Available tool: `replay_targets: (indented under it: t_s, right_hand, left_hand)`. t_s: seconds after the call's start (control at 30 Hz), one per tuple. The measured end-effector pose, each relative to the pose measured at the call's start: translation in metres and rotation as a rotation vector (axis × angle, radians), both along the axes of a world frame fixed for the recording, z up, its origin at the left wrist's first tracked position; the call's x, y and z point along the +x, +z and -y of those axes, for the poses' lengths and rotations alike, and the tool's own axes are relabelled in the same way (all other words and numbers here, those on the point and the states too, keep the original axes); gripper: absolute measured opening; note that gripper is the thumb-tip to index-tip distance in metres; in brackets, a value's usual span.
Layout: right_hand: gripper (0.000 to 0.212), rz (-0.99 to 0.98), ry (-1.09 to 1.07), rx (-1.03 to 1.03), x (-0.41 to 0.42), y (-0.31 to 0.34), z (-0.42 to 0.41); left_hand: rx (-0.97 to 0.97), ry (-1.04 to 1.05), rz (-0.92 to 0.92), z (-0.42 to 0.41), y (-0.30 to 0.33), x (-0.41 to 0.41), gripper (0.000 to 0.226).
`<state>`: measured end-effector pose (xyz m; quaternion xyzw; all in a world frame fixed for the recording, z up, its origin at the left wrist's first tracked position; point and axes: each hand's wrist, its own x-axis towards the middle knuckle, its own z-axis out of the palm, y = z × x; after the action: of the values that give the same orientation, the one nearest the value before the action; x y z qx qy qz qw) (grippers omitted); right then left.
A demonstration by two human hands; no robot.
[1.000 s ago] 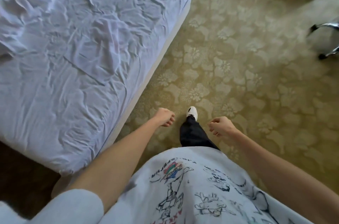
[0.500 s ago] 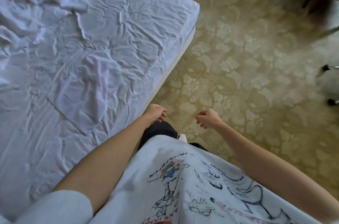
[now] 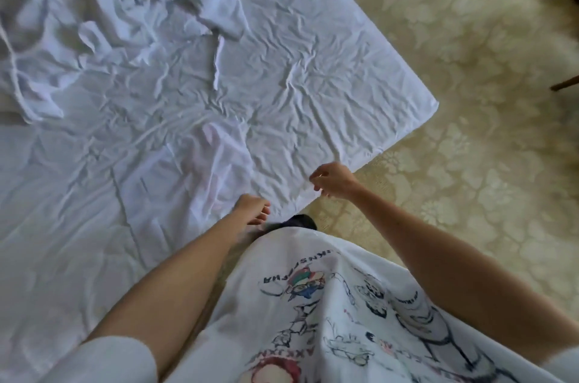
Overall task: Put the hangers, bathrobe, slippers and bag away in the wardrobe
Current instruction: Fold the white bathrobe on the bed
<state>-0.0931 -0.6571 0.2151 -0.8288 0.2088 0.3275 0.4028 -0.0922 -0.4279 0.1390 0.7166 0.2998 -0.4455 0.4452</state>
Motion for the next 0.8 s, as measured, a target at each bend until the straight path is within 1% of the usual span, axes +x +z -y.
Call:
replay_targets:
  t_s: [0.1, 0.23, 0.33, 0.4, 0.5, 0.6, 0.8]
  right_hand:
    - [0.018, -0.037, 0.044, -0.048, 0.053, -0.008, 0.03]
    - [0.018, -0.095, 0.06, -0.145, 0.09, -0.015, 0.07]
    - [0.017, -0.089, 0.051, -0.157, 0.133, -0.015, 0.084]
    - [0.017, -0.092, 0.094, -0.146, 0.163, -0.018, 0.086]
    - [0.015, -0.085, 0.157, -0.1, 0.217, -0.022, 0.08]
    - [0.014, -0.034, 0.214, -0.03, 0.282, -0.02, 0.06]
    - [0.016, 0.093, 0.282, 0.15, 0.429, -0.015, 0.006]
  left_hand:
    - [-0.025, 0.054, 0.009, 0.014, 0.003, 0.064, 0.013]
    - [-0.054, 0.087, 0.029, 0.028, 0.013, 0.124, 0.015]
    - [-0.095, 0.141, 0.033, 0.036, 0.02, 0.172, 0.015]
    - [-0.091, 0.176, 0.033, 0.04, 0.018, 0.196, 0.014]
    - [-0.093, 0.248, 0.042, 0.045, 0.024, 0.236, 0.013]
    - [-0.074, 0.329, 0.081, 0.045, 0.037, 0.281, 0.012]
    - [-0.001, 0.516, 0.24, 0.028, 0.046, 0.388, 0.01]
